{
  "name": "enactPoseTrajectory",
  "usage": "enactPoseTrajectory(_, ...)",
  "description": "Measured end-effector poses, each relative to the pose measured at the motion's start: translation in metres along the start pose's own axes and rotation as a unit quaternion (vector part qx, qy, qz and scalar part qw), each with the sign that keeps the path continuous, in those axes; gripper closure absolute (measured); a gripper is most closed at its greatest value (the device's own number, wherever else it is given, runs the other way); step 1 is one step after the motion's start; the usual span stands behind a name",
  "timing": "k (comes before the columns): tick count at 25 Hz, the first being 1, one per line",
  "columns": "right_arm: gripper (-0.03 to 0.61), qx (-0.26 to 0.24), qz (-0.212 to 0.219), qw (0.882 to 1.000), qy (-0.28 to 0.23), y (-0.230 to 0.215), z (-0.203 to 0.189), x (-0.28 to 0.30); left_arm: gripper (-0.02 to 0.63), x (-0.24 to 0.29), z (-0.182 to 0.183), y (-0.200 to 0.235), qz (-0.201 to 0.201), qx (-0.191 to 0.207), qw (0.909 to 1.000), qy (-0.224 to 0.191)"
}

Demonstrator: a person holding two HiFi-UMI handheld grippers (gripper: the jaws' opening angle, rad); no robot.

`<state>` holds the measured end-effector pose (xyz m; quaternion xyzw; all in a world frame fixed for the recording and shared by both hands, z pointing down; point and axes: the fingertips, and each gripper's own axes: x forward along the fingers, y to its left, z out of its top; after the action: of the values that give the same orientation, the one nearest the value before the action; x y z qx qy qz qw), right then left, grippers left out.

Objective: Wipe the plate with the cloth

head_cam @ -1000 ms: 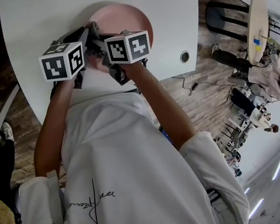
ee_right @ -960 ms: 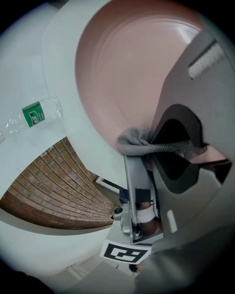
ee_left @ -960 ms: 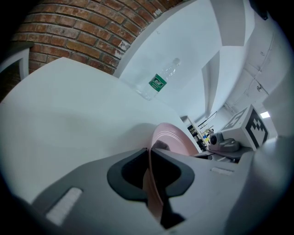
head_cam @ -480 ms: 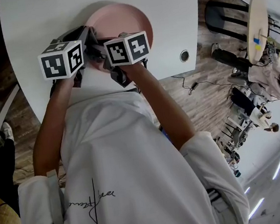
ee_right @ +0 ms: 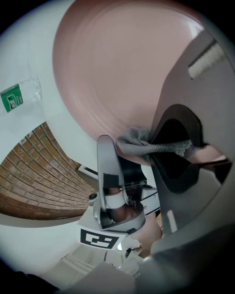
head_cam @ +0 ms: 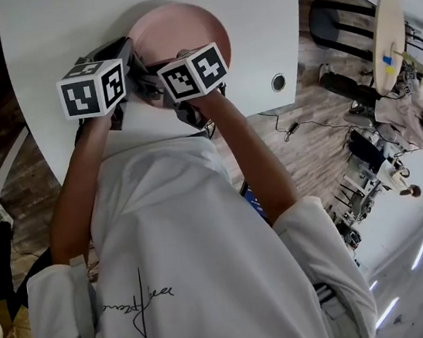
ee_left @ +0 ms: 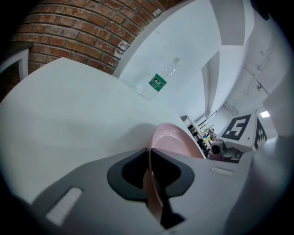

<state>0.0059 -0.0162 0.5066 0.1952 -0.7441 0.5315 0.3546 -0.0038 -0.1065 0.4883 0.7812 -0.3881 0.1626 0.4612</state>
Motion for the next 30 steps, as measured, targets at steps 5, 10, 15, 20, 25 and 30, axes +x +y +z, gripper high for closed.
enactPoseTrajectory(5, 0.545, -0.011, 0.011, 1.0, 0.026, 0.001, -0.007, 0.001, 0.575, 0.001, 0.001, 0.002, 0.0, 0.0, 1.0, 0.0)
enactPoseTrajectory(10, 0.545, -0.023, 0.022, 0.998, 0.05, 0.002, -0.017, 0.0, 0.575, 0.001, 0.0, 0.002, 0.0, 0.0, 1.0, 0.001)
enactPoseTrajectory(15, 0.545, -0.036, 0.03, 0.996, 0.079, 0.003, -0.025, -0.002, 0.575, 0.001, 0.002, 0.002, 0.001, 0.002, 1.0, 0.001)
enactPoseTrajectory(20, 0.545, -0.048, 0.034, 0.992, 0.115, 0.001, -0.038, -0.006, 0.575, 0.002, 0.002, 0.002, 0.0, 0.007, 1.0, 0.001)
enactPoseTrajectory(25, 0.545, -0.058, 0.033, 0.988, 0.143, -0.002, -0.049, -0.012, 0.575, 0.002, 0.002, 0.001, 0.0, 0.006, 1.0, 0.001)
enactPoseTrajectory(30, 0.545, -0.064, 0.02, 0.985, 0.156, -0.008, -0.058, -0.017, 0.572, 0.002, 0.003, 0.0, -0.002, 0.007, 1.0, 0.0)
